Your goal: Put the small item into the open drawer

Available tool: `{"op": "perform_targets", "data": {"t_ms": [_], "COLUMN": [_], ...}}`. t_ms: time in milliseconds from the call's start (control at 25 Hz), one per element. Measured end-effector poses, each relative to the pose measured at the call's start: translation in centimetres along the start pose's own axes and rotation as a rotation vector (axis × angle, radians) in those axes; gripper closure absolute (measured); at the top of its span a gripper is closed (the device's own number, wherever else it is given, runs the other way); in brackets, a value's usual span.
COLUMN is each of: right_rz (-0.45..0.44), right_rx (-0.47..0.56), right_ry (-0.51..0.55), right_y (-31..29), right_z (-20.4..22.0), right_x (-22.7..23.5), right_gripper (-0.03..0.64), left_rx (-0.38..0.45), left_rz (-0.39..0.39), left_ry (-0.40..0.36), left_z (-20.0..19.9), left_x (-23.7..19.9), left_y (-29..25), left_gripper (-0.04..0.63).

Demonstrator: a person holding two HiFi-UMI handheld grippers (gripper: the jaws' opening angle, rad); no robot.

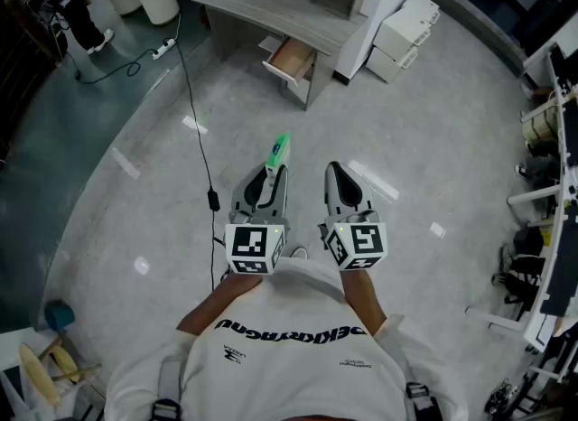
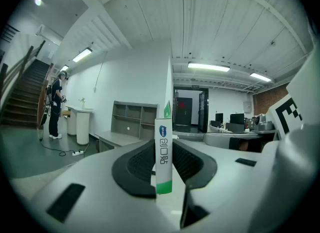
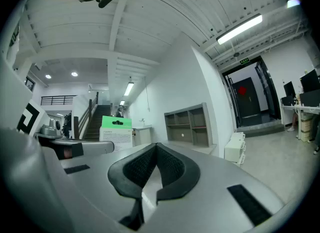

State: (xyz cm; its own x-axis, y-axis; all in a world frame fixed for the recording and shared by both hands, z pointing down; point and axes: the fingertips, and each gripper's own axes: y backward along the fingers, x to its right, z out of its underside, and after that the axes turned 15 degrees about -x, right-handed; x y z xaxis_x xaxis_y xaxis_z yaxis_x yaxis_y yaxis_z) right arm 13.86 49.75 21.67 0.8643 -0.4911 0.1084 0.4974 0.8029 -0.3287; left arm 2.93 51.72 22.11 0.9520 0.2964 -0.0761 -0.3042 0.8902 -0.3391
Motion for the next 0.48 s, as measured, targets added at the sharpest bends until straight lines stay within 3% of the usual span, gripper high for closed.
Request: {"op": "perform_targets", "data": {"t_ms": [320, 480], "right_rz": [-0.021, -0.035], "right_rx": [0.004, 0.003], "right_ry": [-0.006, -0.010], "right_y": [1.3, 2.1], "right_z": [0.2, 1.1], "right_x": [1.4, 2.0], "right_gripper": [0.584, 0.584], "left_rx": [-0.004, -0.015], "left_rz": [-0.023, -0.033], "left_ry": [0.002, 0.042], "left_z": [0.2, 1.2], "left_x": [1.6, 2.8], "left_y": [-0.2, 0.1], "left_gripper": [0.492, 0.492]}}
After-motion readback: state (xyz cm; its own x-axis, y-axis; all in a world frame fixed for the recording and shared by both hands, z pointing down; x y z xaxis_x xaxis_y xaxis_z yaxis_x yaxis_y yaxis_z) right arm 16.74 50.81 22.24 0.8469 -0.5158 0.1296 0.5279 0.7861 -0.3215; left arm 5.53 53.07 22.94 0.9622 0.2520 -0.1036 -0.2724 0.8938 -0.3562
